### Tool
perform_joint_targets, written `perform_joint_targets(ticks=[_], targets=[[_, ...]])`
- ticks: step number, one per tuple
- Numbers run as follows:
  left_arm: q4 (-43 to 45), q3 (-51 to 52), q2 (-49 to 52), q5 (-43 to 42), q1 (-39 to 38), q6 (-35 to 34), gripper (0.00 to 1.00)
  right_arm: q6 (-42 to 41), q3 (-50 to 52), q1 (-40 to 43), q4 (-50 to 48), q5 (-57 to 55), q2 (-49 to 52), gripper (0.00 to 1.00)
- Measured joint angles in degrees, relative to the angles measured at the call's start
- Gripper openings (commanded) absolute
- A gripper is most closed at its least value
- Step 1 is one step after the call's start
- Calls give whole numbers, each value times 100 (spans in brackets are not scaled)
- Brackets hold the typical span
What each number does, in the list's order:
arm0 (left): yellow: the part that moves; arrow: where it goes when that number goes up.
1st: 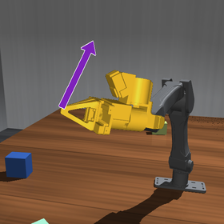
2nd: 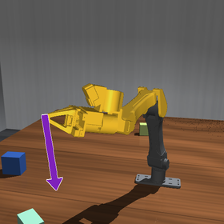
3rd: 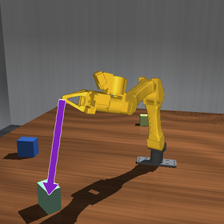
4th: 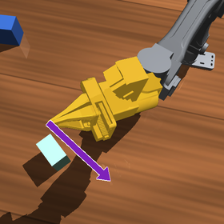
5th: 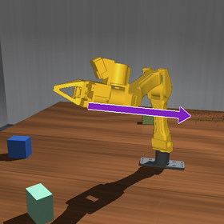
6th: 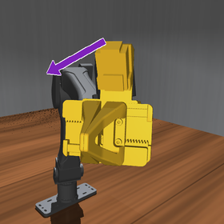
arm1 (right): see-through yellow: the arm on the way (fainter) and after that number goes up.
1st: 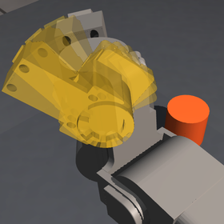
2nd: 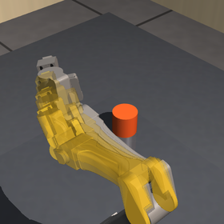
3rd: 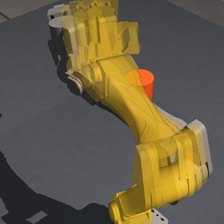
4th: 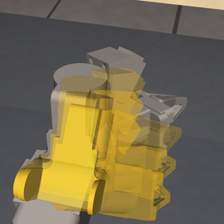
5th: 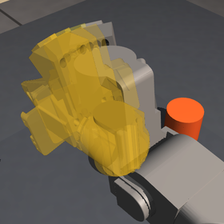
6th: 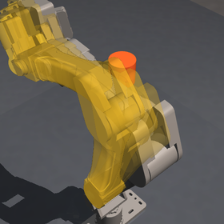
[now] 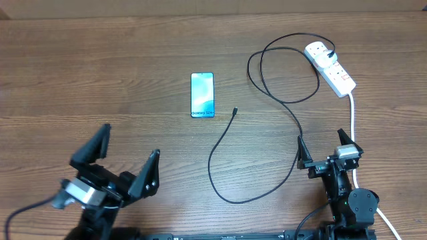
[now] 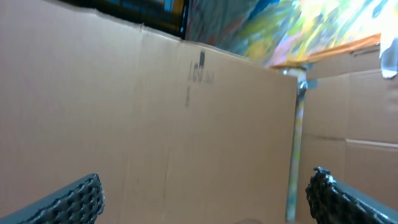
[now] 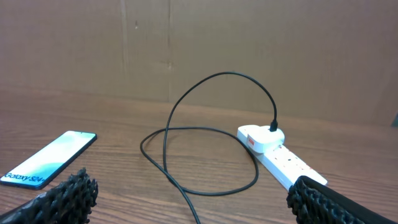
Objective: Plug charger to phone and switch on socket
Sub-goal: 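Move the left gripper over the phone and lower it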
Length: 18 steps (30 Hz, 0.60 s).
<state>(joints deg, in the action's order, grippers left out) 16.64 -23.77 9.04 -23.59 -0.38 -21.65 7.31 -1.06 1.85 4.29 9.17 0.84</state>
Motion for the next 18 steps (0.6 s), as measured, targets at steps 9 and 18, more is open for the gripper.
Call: perform_joint_targets(ticks=[9, 18], targets=[[-3818, -3742, 2852, -656, 0, 472, 100, 0, 0, 0, -2, 2, 0, 100], [-4940, -5261, 4669, -1886, -52, 597, 100, 0, 0, 0, -2, 0, 0, 100]])
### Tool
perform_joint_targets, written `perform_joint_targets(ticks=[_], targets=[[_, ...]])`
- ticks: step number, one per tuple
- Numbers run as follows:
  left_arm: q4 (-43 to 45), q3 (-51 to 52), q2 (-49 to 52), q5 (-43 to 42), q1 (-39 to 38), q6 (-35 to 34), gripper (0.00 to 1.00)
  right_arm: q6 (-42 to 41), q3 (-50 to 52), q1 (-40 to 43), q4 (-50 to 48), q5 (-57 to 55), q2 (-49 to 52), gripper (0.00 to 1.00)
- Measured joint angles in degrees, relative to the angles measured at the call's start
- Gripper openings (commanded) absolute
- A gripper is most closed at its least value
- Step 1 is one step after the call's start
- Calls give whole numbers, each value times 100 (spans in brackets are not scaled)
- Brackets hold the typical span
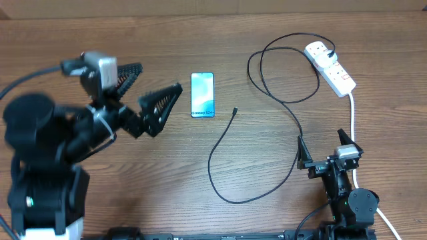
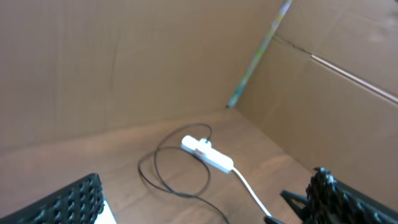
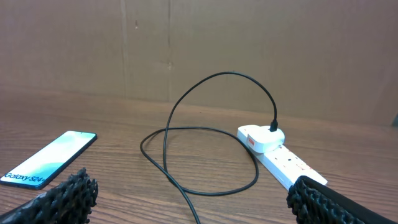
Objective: Plug charger to phone and switch on socket
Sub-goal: 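Move the left gripper over the phone and lower it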
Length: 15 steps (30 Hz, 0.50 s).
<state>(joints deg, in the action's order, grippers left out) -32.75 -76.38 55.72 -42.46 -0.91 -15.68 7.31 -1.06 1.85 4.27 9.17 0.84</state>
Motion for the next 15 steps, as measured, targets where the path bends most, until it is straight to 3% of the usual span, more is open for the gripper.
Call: perform_joint_targets(ticks=[3, 4, 5, 9, 12, 15], targets=[[-1285, -758, 581, 474, -323, 68, 100, 0, 0, 0, 0, 0, 0, 100], [-1950, -1220, 903, 1010, -612, 92, 100, -2, 0, 0, 2, 2, 0, 100], [-2072, -1322, 975, 1115, -684, 94, 100, -2, 0, 0, 2, 2, 0, 100], [-3853, -2673, 1921, 3075, -1628, -103, 100, 2, 0, 0, 4, 0, 0, 100], [-4317, -3283, 2575, 4245, -2179, -251, 100, 0, 0, 0, 2, 0, 0, 100], [-4299, -3405, 3051, 4621, -2476, -367, 100, 0, 0, 0, 0, 0, 0, 100]])
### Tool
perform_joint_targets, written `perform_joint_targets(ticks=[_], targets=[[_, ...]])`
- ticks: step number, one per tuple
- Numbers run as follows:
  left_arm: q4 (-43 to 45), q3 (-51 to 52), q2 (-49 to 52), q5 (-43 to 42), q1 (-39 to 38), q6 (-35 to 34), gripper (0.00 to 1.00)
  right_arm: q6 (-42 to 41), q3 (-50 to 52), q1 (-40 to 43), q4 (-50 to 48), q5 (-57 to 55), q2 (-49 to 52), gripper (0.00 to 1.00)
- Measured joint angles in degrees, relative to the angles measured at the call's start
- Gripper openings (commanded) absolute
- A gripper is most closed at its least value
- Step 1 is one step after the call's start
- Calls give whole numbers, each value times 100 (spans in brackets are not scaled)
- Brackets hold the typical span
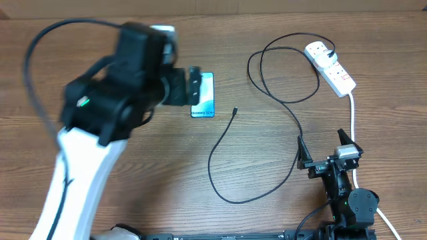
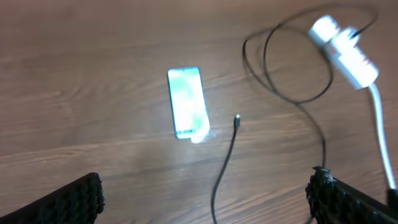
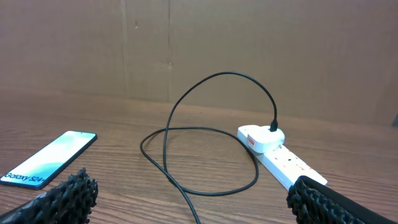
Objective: Plug charger to phone and switch on socket
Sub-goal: 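Move the left gripper over the phone and lower it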
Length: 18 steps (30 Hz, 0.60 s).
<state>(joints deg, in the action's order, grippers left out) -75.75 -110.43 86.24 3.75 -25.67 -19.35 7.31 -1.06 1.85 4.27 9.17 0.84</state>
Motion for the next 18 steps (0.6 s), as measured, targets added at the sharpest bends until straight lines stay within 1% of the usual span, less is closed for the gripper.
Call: perform_joint_targets(ticks=[4, 9, 12, 18], targets=[[76, 0, 505, -2, -208, -184, 100, 0, 0, 0, 4, 0, 0, 100], [90, 0, 1067, 20, -199, -962, 100, 0, 0, 0, 2, 2, 0, 100], [166, 0, 1394, 170, -199, -1276, 100, 0, 0, 0, 0, 2, 0, 100], [481, 0, 2000, 380, -199, -1532, 100, 2, 0, 0, 2, 0, 0, 100]])
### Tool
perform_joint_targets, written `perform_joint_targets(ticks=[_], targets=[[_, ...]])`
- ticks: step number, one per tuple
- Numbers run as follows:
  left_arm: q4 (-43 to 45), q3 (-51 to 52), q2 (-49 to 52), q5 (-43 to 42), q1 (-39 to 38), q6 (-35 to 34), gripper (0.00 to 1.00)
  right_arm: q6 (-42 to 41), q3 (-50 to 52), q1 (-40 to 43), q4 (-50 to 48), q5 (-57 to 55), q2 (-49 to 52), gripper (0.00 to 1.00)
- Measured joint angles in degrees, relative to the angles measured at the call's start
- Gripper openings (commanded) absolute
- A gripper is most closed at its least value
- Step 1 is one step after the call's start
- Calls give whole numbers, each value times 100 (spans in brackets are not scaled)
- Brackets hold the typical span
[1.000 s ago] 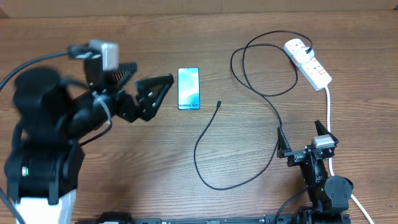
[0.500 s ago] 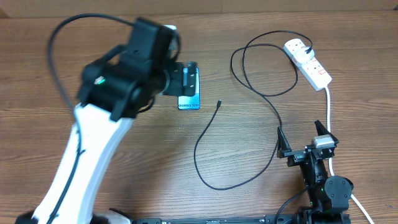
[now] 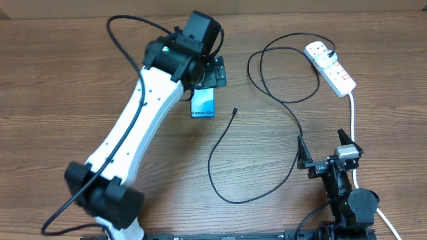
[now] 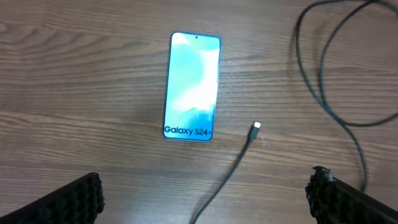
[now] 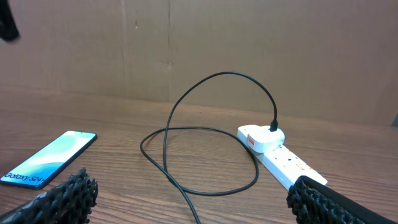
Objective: Plug charger to phone and switch on socket
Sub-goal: 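Move the left gripper over the phone and lower it, then close the left gripper on the phone's long edges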
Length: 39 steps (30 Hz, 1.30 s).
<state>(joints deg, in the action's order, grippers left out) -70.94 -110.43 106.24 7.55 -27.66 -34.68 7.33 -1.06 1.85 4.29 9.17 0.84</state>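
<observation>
The phone (image 4: 191,87) lies face up on the wood table, its blue screen reading Galaxy S24; it also shows in the overhead view (image 3: 203,105). The black cable's free plug (image 4: 255,127) lies just right of the phone's lower end. The cable (image 3: 227,160) loops back to the charger (image 5: 261,135) seated in the white power strip (image 3: 331,67). My left gripper (image 4: 205,190) hangs open above the phone, looking straight down. My right gripper (image 5: 193,196) rests open and low at the front right, empty.
Cardboard walls (image 5: 249,43) close off the table's far side. The power strip's white lead (image 3: 351,120) runs down the right edge past the right arm's base (image 3: 347,193). The left arm (image 3: 143,127) stretches diagonally across the table's left half.
My left gripper has moved right and lower, now over the phone. In its wrist view the phone and cable plug are larger and sharp. The right arm, phone and cable have not moved.
The left arm was first parked at the front left, its camera facing the cardboard wall. Then it was raised left of the phone, then nearer it and looking down. Now it hangs open over the phone. Nothing on the table has shifted, and the right arm stayed parked.
</observation>
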Motion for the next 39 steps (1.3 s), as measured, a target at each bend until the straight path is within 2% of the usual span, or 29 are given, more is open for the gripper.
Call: perform_joint_targets(ticks=[6, 12, 16, 27, 33, 39], targets=[[85, -22, 693, 50, 0, -9, 100, 0, 0, 0, 0, 2, 0, 100], [577, -22, 1272, 87, 26, 17, 100, -4, 0, 0, 0, 0, 0, 100], [839, -22, 1547, 61, 85, 339, 100, -2, 0, 0, 0, 2, 0, 100], [955, -26, 2422, -184, 472, 509, 100, -2, 0, 0, 0, 0, 0, 100], [1274, -26, 2597, -621, 439, 824, 100, -4, 0, 0, -2, 0, 0, 100], [1318, -31, 2599, -584, 365, 870, 100, 0, 0, 0, 0, 2, 0, 100]])
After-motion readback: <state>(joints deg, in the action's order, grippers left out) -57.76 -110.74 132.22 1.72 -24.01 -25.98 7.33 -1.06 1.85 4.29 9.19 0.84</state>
